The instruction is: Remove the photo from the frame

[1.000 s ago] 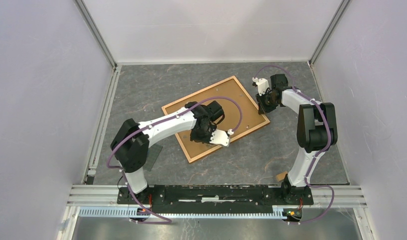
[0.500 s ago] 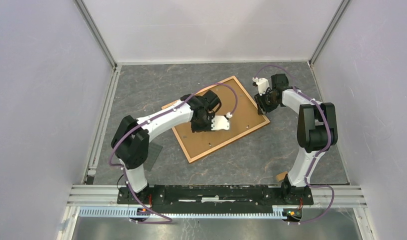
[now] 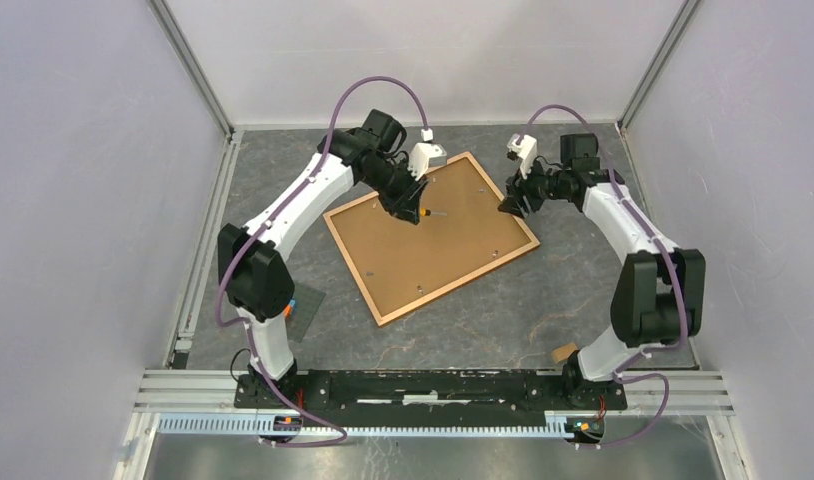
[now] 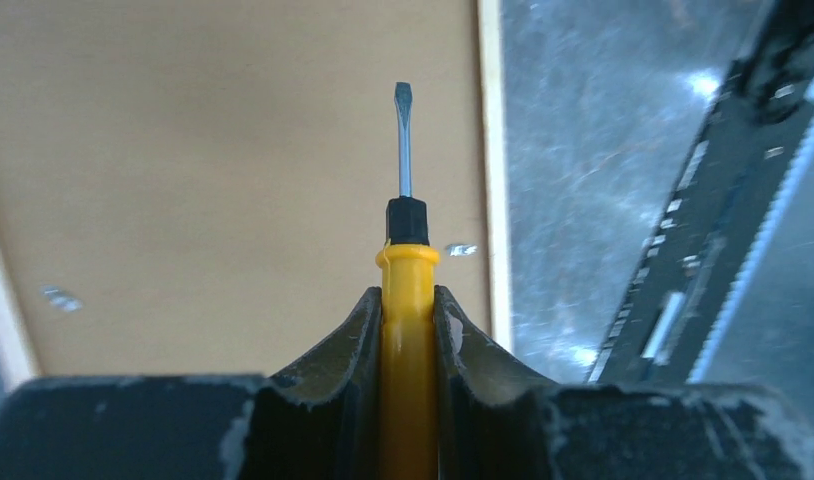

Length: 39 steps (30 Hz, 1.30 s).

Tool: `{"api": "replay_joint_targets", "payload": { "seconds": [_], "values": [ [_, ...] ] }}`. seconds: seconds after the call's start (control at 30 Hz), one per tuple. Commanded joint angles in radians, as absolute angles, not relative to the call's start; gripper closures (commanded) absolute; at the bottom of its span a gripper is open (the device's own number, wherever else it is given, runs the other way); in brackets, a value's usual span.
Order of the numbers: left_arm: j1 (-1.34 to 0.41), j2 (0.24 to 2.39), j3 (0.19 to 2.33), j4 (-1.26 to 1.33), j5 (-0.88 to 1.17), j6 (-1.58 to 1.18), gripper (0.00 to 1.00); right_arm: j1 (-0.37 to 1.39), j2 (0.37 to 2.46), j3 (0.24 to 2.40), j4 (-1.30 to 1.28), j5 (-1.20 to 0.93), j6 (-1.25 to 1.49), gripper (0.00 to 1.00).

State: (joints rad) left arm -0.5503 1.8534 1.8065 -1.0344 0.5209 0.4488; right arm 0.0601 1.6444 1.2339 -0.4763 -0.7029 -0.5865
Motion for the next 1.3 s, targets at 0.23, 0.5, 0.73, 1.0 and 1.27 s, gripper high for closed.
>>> {"api": "replay_joint_targets", "payload": {
  "seconds": [0.23,0.5,0.73,1.0,1.27],
  "values": [
    [-0.542,1.901,1.857,-1.065,0.818,0.155,0.94,0.296,1.482,1.196,-0.505,-0.884,-0.846,0.43],
    [-0.541,1.908,1.849,-1.061,0.867,0.133,0.94,0.415,1.492,1.205,-0.508,-0.835,-0.903,0.52],
    [-0.483,1.869,1.802,-0.881,0.851,-0.096,0.61,0.443,1.518,1.243,-0.419,-0.772,-0.748,1.00],
    [-0.319,1.680,1.478,-0.046,0.827,-0.712,0.16,0.409,1.593,1.271,-0.014,-0.796,-0.160,1.00],
    [-0.313,1.687,1.460,0.161,0.829,-0.833,0.30,0.410,1.619,1.208,0.359,-0.808,0.273,1.00]
  ]
}}
